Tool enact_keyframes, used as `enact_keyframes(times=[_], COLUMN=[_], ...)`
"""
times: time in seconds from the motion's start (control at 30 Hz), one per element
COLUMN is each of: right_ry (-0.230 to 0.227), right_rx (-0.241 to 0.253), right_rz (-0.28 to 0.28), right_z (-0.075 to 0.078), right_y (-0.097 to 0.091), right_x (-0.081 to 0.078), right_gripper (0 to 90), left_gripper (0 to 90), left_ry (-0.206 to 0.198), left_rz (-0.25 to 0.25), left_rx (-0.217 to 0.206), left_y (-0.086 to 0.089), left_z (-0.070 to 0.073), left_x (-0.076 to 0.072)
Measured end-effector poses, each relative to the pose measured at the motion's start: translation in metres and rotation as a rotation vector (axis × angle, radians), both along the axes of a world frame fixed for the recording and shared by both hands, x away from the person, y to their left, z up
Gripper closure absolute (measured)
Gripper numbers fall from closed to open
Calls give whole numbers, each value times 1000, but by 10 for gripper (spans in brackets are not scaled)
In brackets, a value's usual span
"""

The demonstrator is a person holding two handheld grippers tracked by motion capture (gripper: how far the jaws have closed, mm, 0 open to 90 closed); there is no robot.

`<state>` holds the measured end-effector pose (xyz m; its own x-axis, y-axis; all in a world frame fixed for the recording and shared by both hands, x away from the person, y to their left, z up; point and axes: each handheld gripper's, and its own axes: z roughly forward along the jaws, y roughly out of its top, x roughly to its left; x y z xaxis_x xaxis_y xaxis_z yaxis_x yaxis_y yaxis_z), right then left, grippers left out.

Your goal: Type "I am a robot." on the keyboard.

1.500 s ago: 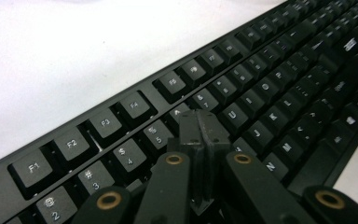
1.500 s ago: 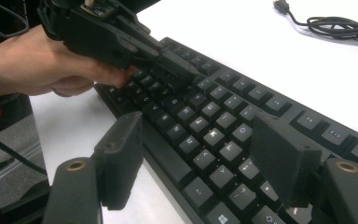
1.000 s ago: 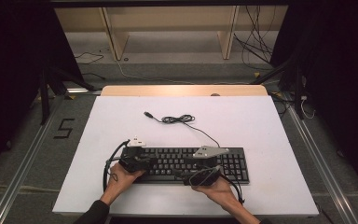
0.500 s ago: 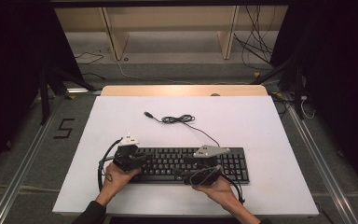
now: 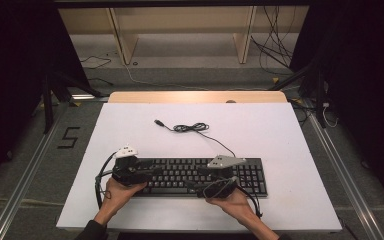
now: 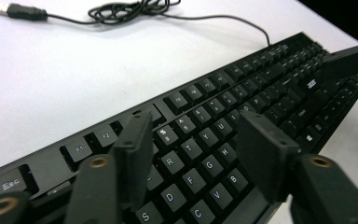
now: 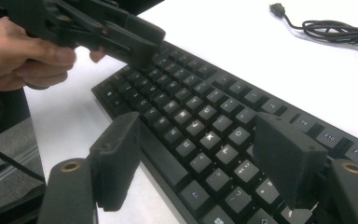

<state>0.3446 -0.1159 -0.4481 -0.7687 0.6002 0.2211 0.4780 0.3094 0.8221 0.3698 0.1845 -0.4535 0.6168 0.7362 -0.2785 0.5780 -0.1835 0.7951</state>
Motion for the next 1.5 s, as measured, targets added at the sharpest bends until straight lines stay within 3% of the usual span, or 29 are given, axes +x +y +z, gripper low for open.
enact_keyframes(times=[0.23,0.47,0.8,1.0,1.5], right_ry=[3,0,18,31,64], right_rx=[-1,-7,-75,-127,-201], right_rz=[2,2,-7,-3,20], right_z=[0,1,-2,-7,-21], right_y=[0,2,3,7,13], right_x=[1,4,12,15,16], right_gripper=[330,355,745,899,900], left_gripper=[362,313,300,294,271], left_ry=[-33,-47,-75,-86,-114], left_rz=[25,48,47,50,31], left_rx=[-74,-107,-124,-127,-122], left_y=[12,22,28,31,33], left_z=[5,5,4,2,1], left_x=[-11,-22,-34,-38,-44])
